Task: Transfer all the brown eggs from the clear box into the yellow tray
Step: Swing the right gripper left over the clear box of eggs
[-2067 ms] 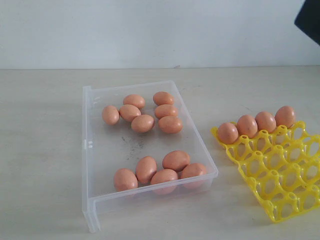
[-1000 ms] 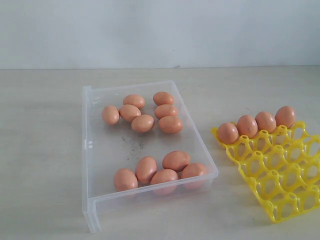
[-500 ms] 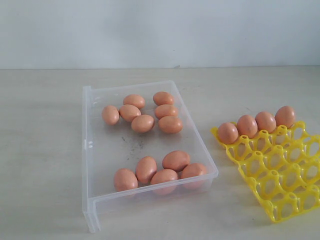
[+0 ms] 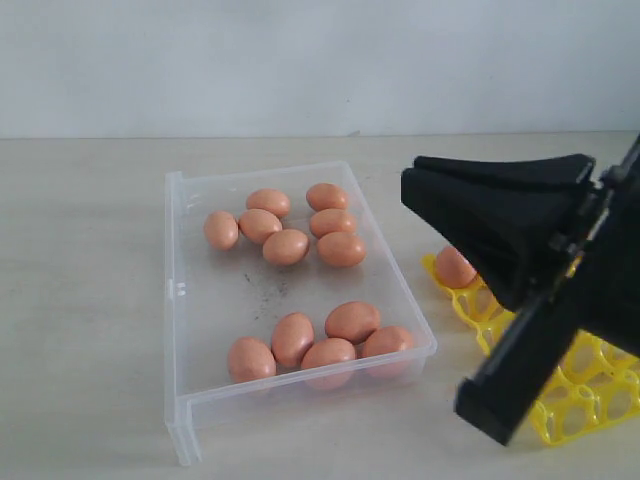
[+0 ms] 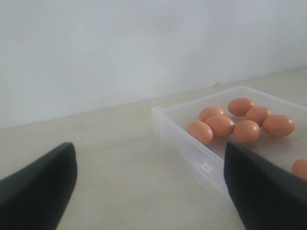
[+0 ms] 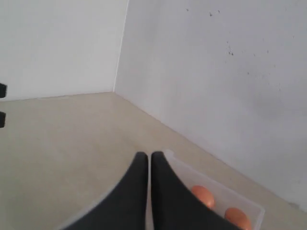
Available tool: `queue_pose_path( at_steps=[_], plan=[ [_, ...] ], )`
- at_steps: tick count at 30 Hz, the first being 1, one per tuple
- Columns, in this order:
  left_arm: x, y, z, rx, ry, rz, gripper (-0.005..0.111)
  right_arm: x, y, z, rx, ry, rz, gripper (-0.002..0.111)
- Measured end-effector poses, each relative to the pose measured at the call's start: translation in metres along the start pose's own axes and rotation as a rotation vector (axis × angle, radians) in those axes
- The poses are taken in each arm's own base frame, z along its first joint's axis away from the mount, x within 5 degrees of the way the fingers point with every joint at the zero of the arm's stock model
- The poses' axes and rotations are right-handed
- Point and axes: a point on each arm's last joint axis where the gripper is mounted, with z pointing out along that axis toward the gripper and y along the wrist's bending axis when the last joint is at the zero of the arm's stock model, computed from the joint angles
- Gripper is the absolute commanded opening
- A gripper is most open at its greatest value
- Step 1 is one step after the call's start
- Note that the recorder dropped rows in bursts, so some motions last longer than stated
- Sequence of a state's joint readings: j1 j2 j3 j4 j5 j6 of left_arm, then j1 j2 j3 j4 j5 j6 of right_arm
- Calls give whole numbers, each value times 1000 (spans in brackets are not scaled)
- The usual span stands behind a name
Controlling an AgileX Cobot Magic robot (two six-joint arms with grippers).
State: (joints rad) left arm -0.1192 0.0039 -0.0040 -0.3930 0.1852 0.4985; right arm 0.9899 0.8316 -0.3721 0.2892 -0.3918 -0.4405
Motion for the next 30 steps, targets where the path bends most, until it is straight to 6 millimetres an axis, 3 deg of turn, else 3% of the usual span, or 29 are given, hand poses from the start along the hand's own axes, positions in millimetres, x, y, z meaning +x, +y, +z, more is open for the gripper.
queue_pose_path(
  at_steps=[3, 5, 8, 9, 11, 12, 16, 20, 22, 25, 28, 30],
  plan=[
    [0, 0, 0, 0, 0, 0, 78, -6, 1, 22, -6, 56, 48, 0],
    [0, 0, 0, 0, 0, 0, 78, -9, 5, 38, -33, 118, 67, 7],
    [0, 0, 0, 0, 0, 0, 78, -12, 11, 67, -79, 221, 89, 37],
    [0, 0, 0, 0, 0, 0, 78, -13, 13, 75, -90, 251, 105, 63],
    [0, 0, 0, 0, 0, 0, 78, -13, 13, 104, -101, 350, 177, 77],
    [0, 0, 0, 0, 0, 0, 78, -4, 6, 124, -74, 424, 250, 76],
    [0, 0, 0, 0, 0, 0, 78, 42, -35, 171, 36, 615, 318, 51],
    [0, 0, 0, 0, 0, 0, 78, 64, -60, 194, 83, 627, 218, 37],
    [0, 0, 0, 0, 0, 0, 78, 72, -76, 202, 129, 613, 203, 37],
    [0, 0, 0, 0, 0, 0, 78, 95, -102, 205, 165, 723, 294, 39],
    [0, 0, 0, 0, 0, 0, 78, 130, -114, 203, 111, 941, 397, 68],
    [0, 0, 0, 0, 0, 0, 78, 140, -113, 204, 82, 1003, 416, 76]
  ],
)
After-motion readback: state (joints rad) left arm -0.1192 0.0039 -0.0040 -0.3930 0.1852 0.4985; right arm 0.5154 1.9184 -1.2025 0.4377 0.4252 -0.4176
